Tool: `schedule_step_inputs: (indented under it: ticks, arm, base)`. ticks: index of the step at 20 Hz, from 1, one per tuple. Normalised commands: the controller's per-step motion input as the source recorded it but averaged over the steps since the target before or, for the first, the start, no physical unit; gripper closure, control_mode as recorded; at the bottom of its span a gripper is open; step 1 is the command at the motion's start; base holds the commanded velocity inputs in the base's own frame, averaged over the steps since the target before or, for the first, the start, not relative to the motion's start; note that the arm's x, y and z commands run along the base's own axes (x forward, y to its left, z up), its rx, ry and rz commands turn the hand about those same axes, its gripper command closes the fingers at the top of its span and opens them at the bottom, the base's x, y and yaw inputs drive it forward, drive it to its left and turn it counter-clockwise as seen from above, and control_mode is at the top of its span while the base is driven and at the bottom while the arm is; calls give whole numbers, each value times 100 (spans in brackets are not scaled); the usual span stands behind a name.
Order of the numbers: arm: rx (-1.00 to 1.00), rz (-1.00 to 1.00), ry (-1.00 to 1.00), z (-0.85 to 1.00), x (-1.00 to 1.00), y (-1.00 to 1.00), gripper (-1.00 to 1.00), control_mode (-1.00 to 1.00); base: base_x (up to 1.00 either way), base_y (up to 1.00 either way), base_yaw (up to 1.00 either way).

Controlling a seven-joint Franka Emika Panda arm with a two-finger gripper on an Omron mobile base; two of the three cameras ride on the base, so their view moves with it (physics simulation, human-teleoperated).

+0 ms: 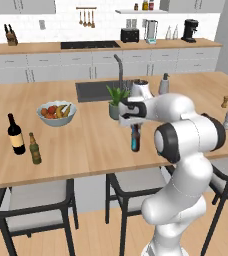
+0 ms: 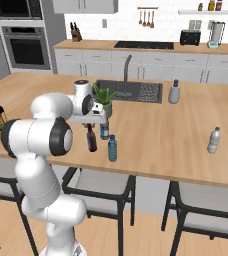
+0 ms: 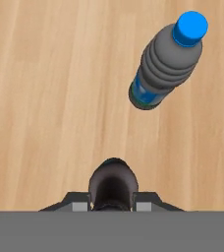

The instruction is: Move the plastic bottles in the middle to the plastics group, and the glass bottles in the middle to the glass group.

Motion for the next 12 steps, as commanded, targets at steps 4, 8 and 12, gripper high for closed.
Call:
schedule_step_inputs:
  ticks: [4, 8, 12]
  arm:
    - [0, 5, -17, -2, -10, 0, 100, -100]
    - [0, 7, -22, 16, -44, 5, 100, -100]
    - [2, 0, 0, 40, -51, 37, 100, -100]
  base:
    - [0, 0, 0]
    - [0, 0, 0]
    - [0, 0, 0]
